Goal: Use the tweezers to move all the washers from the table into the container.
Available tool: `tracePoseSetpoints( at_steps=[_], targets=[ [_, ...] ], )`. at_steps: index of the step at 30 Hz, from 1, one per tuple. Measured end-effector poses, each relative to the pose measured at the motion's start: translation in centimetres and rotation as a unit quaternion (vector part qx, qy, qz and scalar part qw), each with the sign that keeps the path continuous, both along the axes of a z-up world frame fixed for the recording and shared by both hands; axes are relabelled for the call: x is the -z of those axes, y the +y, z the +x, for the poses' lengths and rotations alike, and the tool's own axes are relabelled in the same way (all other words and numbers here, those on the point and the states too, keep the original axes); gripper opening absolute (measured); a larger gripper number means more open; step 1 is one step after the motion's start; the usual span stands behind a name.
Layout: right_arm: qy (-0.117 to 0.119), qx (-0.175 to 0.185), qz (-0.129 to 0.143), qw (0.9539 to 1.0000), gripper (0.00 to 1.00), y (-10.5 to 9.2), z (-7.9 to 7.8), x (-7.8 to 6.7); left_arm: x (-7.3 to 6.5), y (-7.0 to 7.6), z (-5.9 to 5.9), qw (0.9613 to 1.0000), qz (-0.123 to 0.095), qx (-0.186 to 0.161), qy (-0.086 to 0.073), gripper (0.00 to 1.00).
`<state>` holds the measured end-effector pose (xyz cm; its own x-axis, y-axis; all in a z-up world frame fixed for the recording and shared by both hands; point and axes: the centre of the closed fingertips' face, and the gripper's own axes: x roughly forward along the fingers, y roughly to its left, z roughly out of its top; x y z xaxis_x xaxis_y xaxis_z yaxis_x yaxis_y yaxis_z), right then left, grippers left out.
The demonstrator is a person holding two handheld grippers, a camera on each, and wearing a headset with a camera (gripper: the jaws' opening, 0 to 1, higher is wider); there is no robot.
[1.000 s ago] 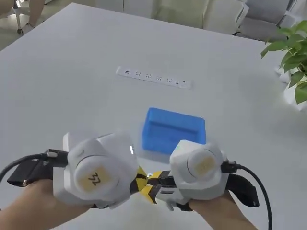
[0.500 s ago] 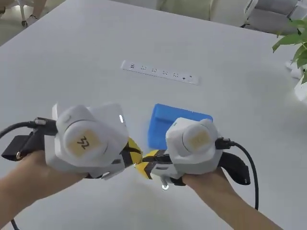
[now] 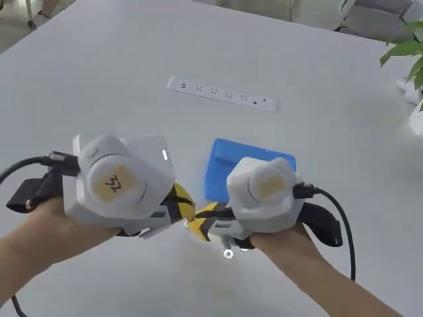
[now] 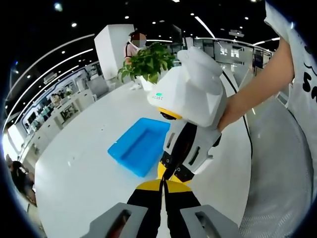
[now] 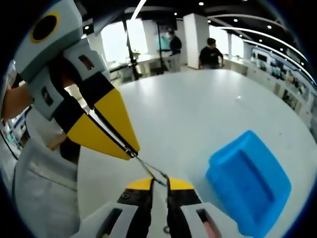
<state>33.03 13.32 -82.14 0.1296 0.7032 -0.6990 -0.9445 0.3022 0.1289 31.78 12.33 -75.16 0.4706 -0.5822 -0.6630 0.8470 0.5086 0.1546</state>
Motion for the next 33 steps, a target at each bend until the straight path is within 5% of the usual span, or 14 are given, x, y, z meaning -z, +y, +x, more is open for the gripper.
tracePoseSetpoints(
  at_steps=[11,14,22,33],
  targets=[
    [-0.022,-0.03,-0.01,0.9993,0.11,0.5,-0.2,-0.3,0.1,0.2,0.0,1.0,-0.002,0.0,-0.007,0.0],
    [-0.044,-0.053,-0.023,0.9974,0.1,1.1,0.0,-0.5,0.0,0.5,0.3,0.9995,0.019,0.005,-0.023,0.0],
    [-0.054,-0.066,-0.03,0.9959,0.09,1.4,0.5,-0.4,0.2,0.3,0.5,0.9996,0.021,0.014,-0.015,0.0],
    [-0.058,-0.037,-0.016,0.9975,0.11,0.0,0.4,-2.0,-1.2,1.4,2.3,0.9997,0.007,-0.006,-0.025,0.0]
  ],
)
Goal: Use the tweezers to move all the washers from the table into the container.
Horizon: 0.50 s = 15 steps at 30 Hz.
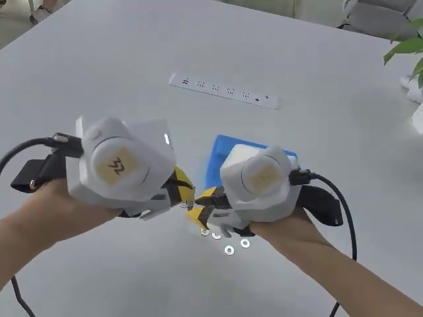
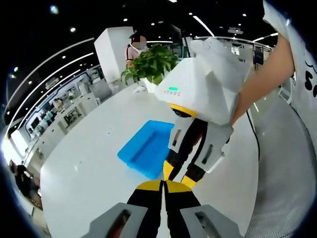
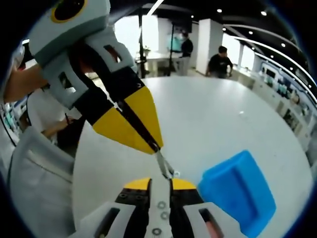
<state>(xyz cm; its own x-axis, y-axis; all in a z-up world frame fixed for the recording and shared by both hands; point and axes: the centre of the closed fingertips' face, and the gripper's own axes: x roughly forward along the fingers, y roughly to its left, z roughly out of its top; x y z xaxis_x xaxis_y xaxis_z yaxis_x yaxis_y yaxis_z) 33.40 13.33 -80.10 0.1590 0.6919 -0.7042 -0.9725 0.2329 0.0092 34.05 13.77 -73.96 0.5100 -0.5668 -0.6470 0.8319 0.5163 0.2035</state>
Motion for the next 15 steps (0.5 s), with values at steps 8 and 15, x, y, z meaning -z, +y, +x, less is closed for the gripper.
tracePoseSetpoints(
  at_steps=[8,15],
  targets=[
    [0.012,0.036,0.018,0.9991,0.11,-2.3,-1.4,-1.2,0.1,0.6,1.3,1.0,-0.004,0.003,0.007,0.0],
    [0.029,0.057,0.03,0.9975,0.11,-3.0,-2.1,-1.5,1.0,0.1,1.1,0.9996,-0.013,0.007,0.023,0.0]
  ],
)
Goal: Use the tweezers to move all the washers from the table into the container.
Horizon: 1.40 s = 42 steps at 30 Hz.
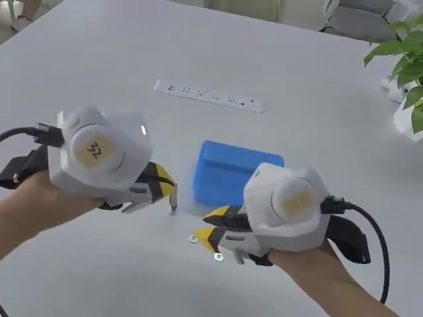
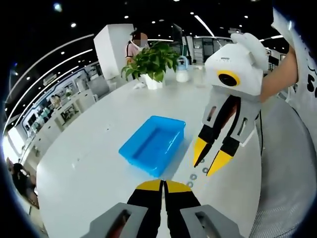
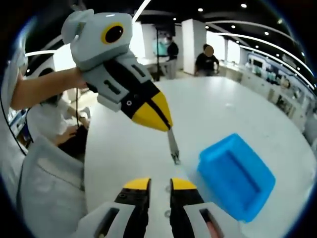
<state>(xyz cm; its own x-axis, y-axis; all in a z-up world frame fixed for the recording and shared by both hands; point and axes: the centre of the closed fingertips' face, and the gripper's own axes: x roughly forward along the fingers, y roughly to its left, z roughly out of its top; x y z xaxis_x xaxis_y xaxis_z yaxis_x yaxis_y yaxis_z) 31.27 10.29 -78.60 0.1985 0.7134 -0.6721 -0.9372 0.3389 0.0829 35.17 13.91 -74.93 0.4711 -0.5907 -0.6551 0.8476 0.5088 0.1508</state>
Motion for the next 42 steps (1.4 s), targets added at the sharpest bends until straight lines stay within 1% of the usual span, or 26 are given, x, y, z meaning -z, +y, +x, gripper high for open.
tracePoseSetpoints(
  at_steps=[1,3,5,7,8,10,12,14,19,22,25,26,28,29,30,31,33,34,35,36,37,40,42],
  targets=[
    [0.001,0.002,0.001,1.0,0.11,0.0,0.0,0.0,0.1,-0.1,-0.1,0.9999,-0.004,0.0,0.01,0.0],
    [0.001,0.005,0.002,1.0,0.11,-0.1,-0.1,-0.1,0.1,0.0,0.1,1.0,-0.004,-0.001,0.006,0.0],
    [0.003,0.007,0.005,1.0,0.11,-0.1,-0.1,-0.2,0.2,0.1,0.1,1.0,0.0,0.001,0.008,0.0],
    [0.004,0.009,0.007,0.9999,0.11,-0.1,-0.2,-0.2,0.2,0.1,0.1,0.9999,-0.002,0.001,0.013,0.0],
    [0.005,0.009,0.007,0.9999,0.11,-0.1,-0.1,-0.3,0.2,0.1,0.0,0.9997,-0.006,0.001,0.022,0.0],
    [0.002,0.009,0.007,0.9999,0.11,-0.1,0.0,-0.3,0.2,0.1,-0.1,0.9994,-0.009,-0.001,0.032,0.0],
    [0.0,0.009,0.009,0.9999,0.11,0.0,0.1,-0.6,0.2,0.2,-0.1,0.9994,-0.007,-0.002,0.033,0.0],
    [-0.002,0.01,0.012,0.9999,0.11,0.0,0.2,-0.9,0.2,0.4,-0.4,0.999,-0.003,0.0,0.044,0.0],
    [-0.007,0.013,0.014,0.9998,0.1,-0.1,0.4,-1.2,0.2,0.5,-0.7,0.9985,0.008,0.008,0.054,0.0],
    [-0.007,0.015,0.017,0.9997,0.1,-0.1,0.4,-1.4,0.2,0.6,-0.5,0.9981,0.016,0.011,0.059,0.0],
    [-0.009,0.014,0.02,0.9997,0.1,-0.1,0.6,-1.4,0.1,0.6,-0.4,0.9977,0.019,0.014,0.063,0.0],
    [-0.011,0.01,0.021,0.9997,0.1,0.1,0.7,-1.5,0.1,0.6,-0.4,0.9977,0.02,0.015,0.063,0.0],
    [-0.024,-0.01,0.013,0.9996,0.11,1.0,1.4,-1.4,0.1,0.5,-0.3,0.9977,0.023,0.019,0.06,0.0],
    [-0.032,-0.021,0.01,0.9992,0.11,1.8,2.0,-1.2,0.1,0.5,-0.3,0.9976,0.023,0.02,0.062,0.0],
    [-0.034,-0.028,0.009,0.999,0.11,2.3,2.3,-1.0,0.1,0.4,-0.4,0.9976,0.023,0.02,0.062,0.0],
    [-0.035,-0.037,0.005,0.9987,0.11,3.0,2.9,-0.6,0.1,0.4,-0.5,0.9976,0.024,0.022,0.062,0.0],
    [-0.031,-0.053,0.002,0.9981,0.13,3.9,3.5,0.1,0.2,0.4,-0.5,0.9975,0.026,0.024,0.061,0.0],
    [-0.03,-0.061,-0.004,0.9977,0.12,4.2,3.7,0.5,0.2,0.4,-0.6,0.9974,0.027,0.025,0.061,0.0],
    [-0.035,-0.074,-0.011,0.9965,0.12,4.6,3.9,0.8,0.3,0.5,-0.6,0.9973,0.029,0.025,0.062,0.0],
    [-0.037,-0.079,-0.011,0.9961,0.12,4.8,3.9,0.9,0.3,0.5,-0.6,0.9973,0.029,0.025,0.063,0.0],
    [-0.036,-0.09,-0.007,0.9952,0.12,5.2,3.9,0.9,0.3,0.5,-0.7,0.9972,0.031,0.026,0.063,0.0],
    [-0.034,-0.112,-0.01,0.9931,0.12,5.8,3.8,1.3,0.4,0.4,-1.1,0.9968,0.033,0.031,0.066,0.0],
    [-0.044,-0.127,-0.017,0.9907,0.09,6.0,3.9,1.5,0.3,0.4,-1.2,0.9966,0.034,0.031,0.068,0.0]
  ],
)
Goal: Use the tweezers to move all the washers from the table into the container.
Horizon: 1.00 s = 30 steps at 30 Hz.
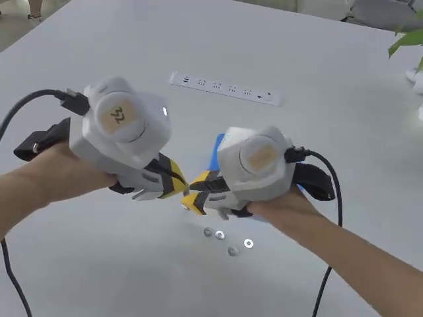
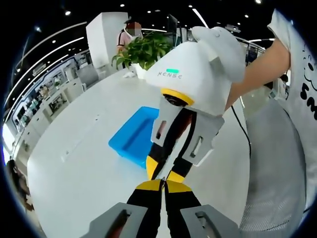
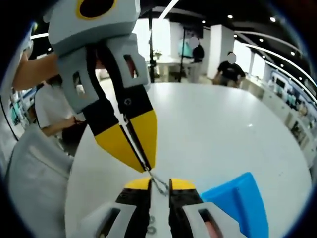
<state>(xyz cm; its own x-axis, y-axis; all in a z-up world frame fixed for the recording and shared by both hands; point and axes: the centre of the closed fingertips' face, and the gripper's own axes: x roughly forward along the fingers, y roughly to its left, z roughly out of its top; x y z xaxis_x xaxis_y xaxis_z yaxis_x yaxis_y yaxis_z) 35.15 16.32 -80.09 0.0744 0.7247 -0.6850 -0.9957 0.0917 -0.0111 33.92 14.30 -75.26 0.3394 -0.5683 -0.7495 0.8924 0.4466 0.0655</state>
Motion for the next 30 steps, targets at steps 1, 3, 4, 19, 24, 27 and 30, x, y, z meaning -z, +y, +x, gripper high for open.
tracePoseSetpoints(
  at_steps=[1,3,4,19,24,27,30],
  targets=[
    [0.001,-0.013,0.0,0.9999,0.07,0.1,-0.2,0.0,0.0,0.0,0.0,1.0,0.001,-0.001,-0.001,0.0],
    [0.008,-0.009,0.001,0.9999,0.05,0.2,0.0,0.2,-0.1,0.2,0.1,0.9999,0.008,-0.001,-0.007,0.0],
    [0.005,-0.012,0.001,0.9999,0.05,0.2,-0.1,0.2,-0.1,0.2,0.2,0.9999,0.011,-0.001,-0.009,0.0],
    [-0.016,-0.022,0.001,0.9996,0.02,-0.2,0.2,0.4,-0.3,0.0,0.7,0.9959,-0.011,-0.069,-0.058,0.0],
    [-0.03,-0.018,0.0,0.9994,0.01,-0.4,0.5,0.1,-1.4,0.6,1.2,0.9892,-0.055,-0.118,-0.068,0.08],
    [-0.021,-0.008,0.001,0.9998,0.01,-0.6,0.5,0.0,-2.3,1.0,1.2,0.9837,-0.073,-0.144,-0.078,0.17],
    [-0.012,-0.001,0.007,0.9999,0.01,-0.8,0.4,-0.4,-2.9,1.5,0.6,0.9792,-0.081,-0.164,-0.089,0.27]
  ],
)
